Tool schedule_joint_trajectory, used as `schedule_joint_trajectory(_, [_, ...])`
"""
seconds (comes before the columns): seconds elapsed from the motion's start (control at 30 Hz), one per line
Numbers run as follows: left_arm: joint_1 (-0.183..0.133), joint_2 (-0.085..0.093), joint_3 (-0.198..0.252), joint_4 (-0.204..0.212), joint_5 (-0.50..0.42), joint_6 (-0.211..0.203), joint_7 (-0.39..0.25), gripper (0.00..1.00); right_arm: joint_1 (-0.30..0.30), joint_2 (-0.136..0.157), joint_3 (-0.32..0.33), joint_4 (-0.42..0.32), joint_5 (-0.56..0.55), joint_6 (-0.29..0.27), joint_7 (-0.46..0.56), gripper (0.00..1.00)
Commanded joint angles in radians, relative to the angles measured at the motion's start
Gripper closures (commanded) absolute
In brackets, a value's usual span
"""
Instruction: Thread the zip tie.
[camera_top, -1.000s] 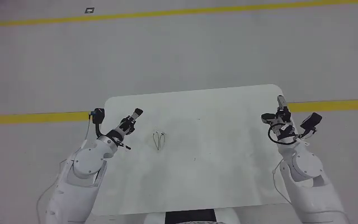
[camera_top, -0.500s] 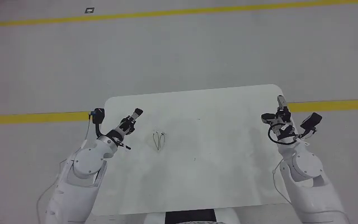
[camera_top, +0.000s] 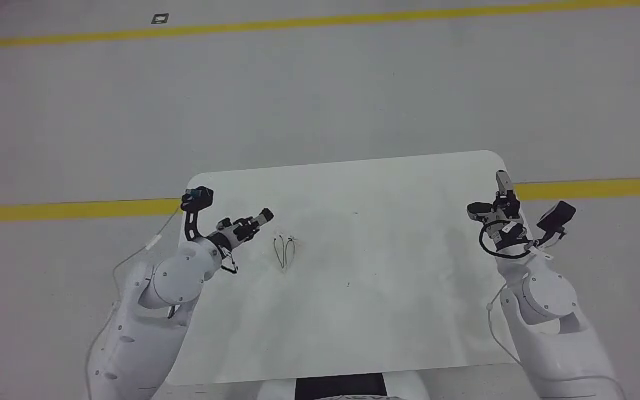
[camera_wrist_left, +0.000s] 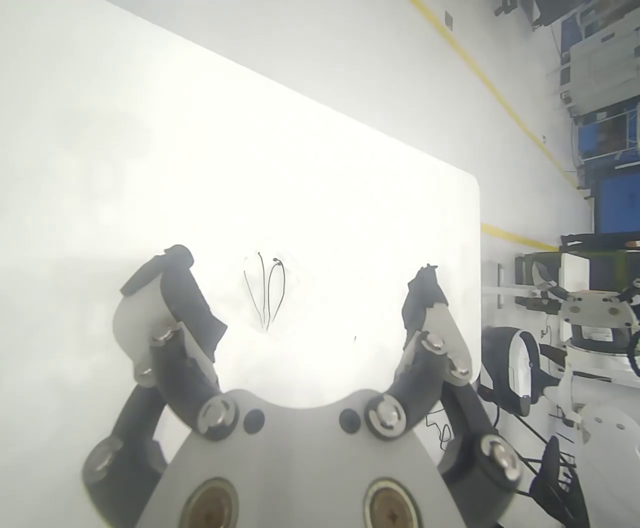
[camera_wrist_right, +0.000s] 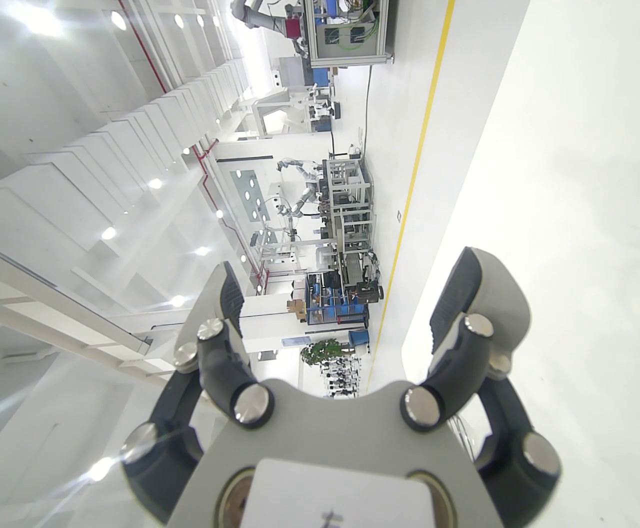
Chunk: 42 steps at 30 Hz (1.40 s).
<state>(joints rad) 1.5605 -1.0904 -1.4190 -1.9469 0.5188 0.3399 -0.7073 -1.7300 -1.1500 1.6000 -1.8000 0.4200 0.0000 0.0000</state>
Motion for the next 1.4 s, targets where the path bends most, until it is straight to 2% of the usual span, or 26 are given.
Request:
schedule_joint_trajectory(0.0, [0.0, 0.0, 0.0, 0.0, -0.001, 0.0, 0.0, 0.0, 0.0, 0.0, 0.0, 0.0, 0.0, 0.0, 0.0, 0.0])
schedule_joint_trajectory(0.23, [0.0, 0.0, 0.0, 0.0, -0.001, 0.0, 0.0, 0.0, 0.0, 0.0, 0.0, 0.0, 0.0, 0.0, 0.0, 0.0])
schedule_joint_trajectory(0.3, [-0.008, 0.003, 0.011, -0.01, 0.033, -0.028, -0.013, 0.0, 0.0, 0.0, 0.0, 0.0, 0.0, 0.0, 0.0, 0.0])
schedule_joint_trajectory(0.43, [-0.08, 0.01, 0.044, -0.017, 0.113, -0.005, -0.154, 0.0, 0.0, 0.0, 0.0, 0.0, 0.0, 0.0, 0.0, 0.0])
schedule_joint_trajectory(0.47, [-0.109, 0.012, 0.062, -0.016, 0.146, 0.0, -0.204, 0.0, 0.0, 0.0, 0.0, 0.0, 0.0, 0.0, 0.0, 0.0])
schedule_joint_trajectory(0.53, [-0.153, 0.012, 0.089, -0.018, 0.182, 0.0, -0.258, 0.0, 0.0, 0.0, 0.0, 0.0, 0.0, 0.0, 0.0, 0.0])
schedule_joint_trajectory(0.57, [-0.181, 0.013, 0.122, -0.019, 0.239, 0.0, -0.312, 0.0, 0.0, 0.0, 0.0, 0.0, 0.0, 0.0, 0.0, 0.0])
schedule_joint_trajectory(0.63, [-0.227, 0.012, 0.164, -0.011, 0.311, 0.0, -0.379, 0.0, 0.0, 0.0, 0.0, 0.0, 0.0, 0.0, 0.0, 0.0])
schedule_joint_trajectory(0.67, [-0.254, 0.009, 0.194, 0.004, 0.36, 0.0, -0.441, 0.0, 0.0, 0.0, 0.0, 0.0, 0.0, 0.0, 0.0, 0.0])
schedule_joint_trajectory(0.73, [-0.297, 0.001, 0.229, 0.013, 0.401, 0.0, -0.525, 0.0, 0.0, 0.0, 0.0, 0.0, 0.0, 0.0, 0.0, 0.0])
schedule_joint_trajectory(1.17, [-0.299, 0.001, 0.231, 0.005, 0.396, -0.001, -0.528, 0.0, 0.0, 0.0, 0.0, 0.0, 0.0, 0.0, 0.0, 0.0])
schedule_joint_trajectory(1.2, [-0.302, 0.001, 0.231, 0.001, 0.394, 0.0, -0.546, 0.0, 0.0, 0.0, 0.0, 0.0, 0.0, 0.0, 0.0, 0.0])
schedule_joint_trajectory(1.3, [-0.342, -0.006, 0.234, 0.019, 0.423, 0.0, -0.674, 0.0, 0.0, 0.0, 0.0, 0.0, 0.0, 0.0, 0.0, 0.0])
schedule_joint_trajectory(1.33, [-0.353, -0.009, 0.244, 0.028, 0.434, 0.0, -0.683, 0.0, 0.0, 0.0, 0.0, 0.0, 0.0, 0.0, 0.0, 0.0])
schedule_joint_trajectory(1.37, [-0.365, -0.013, 0.263, 0.055, 0.443, 0.0, -0.683, 0.0, 0.0, 0.0, 0.0, 0.0, 0.0, 0.0, 0.0, 0.0])
